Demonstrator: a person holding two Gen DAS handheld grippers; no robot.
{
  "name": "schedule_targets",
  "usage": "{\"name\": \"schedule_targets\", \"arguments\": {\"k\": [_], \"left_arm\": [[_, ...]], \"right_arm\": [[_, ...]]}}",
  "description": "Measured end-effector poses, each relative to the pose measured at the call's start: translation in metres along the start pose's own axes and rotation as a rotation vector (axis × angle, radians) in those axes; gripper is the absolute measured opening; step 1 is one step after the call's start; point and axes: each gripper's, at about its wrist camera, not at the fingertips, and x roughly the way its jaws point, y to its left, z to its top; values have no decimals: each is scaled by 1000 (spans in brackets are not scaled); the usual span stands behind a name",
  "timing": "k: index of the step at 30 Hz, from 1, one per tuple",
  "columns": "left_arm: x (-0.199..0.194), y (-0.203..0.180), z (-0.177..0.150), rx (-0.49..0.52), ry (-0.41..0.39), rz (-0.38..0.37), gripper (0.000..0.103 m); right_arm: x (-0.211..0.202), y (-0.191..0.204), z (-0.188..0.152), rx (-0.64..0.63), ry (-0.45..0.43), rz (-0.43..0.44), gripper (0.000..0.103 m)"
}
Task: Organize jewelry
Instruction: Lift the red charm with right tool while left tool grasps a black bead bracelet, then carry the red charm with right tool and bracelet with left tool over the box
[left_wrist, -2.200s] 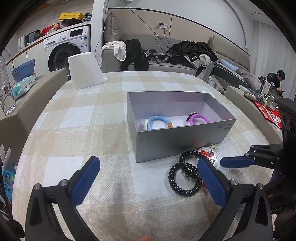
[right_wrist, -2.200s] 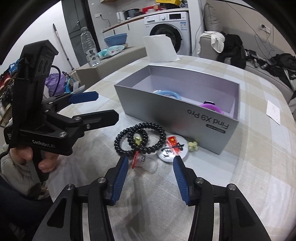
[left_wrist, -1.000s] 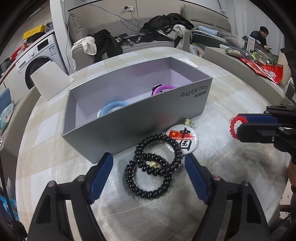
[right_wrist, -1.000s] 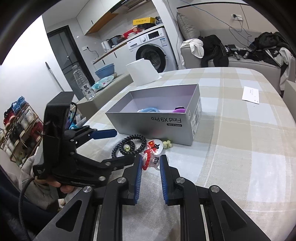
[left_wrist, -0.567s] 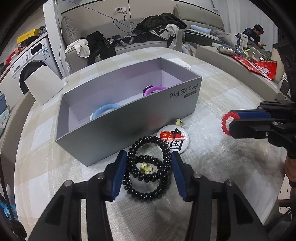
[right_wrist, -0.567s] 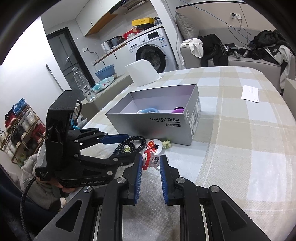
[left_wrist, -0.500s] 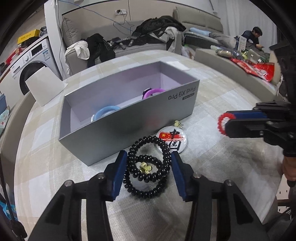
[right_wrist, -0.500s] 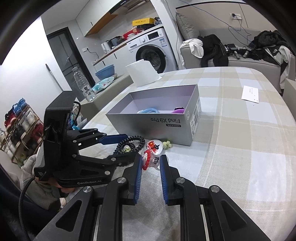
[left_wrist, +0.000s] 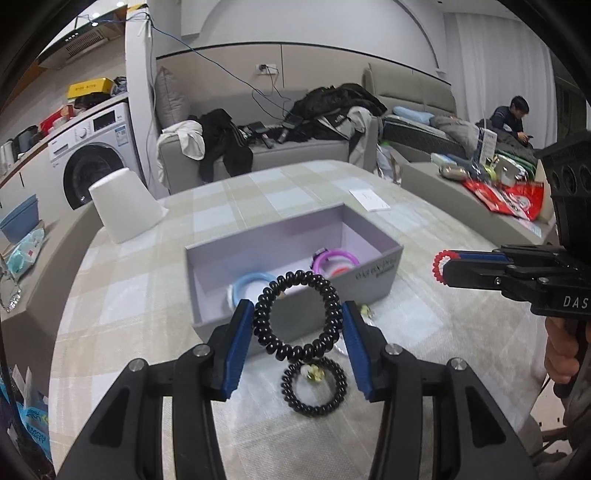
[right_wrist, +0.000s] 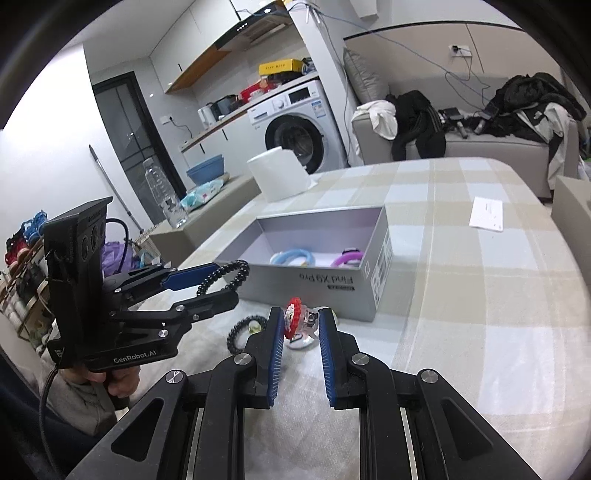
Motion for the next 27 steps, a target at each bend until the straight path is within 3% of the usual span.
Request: {"name": "schedule_targets", "arguments": {"k": [7, 16, 27], "left_arm": [[-5, 11, 16, -35, -64, 32, 43], [-4, 28, 32, -83, -120, 70, 43], [10, 36, 44, -101, -126, 85, 43]], "right_arm": [[-4, 2, 25, -1, -68, -32, 18], [7, 10, 52, -17, -92, -38, 18], [18, 13, 81, -49, -120, -44, 18]]}}
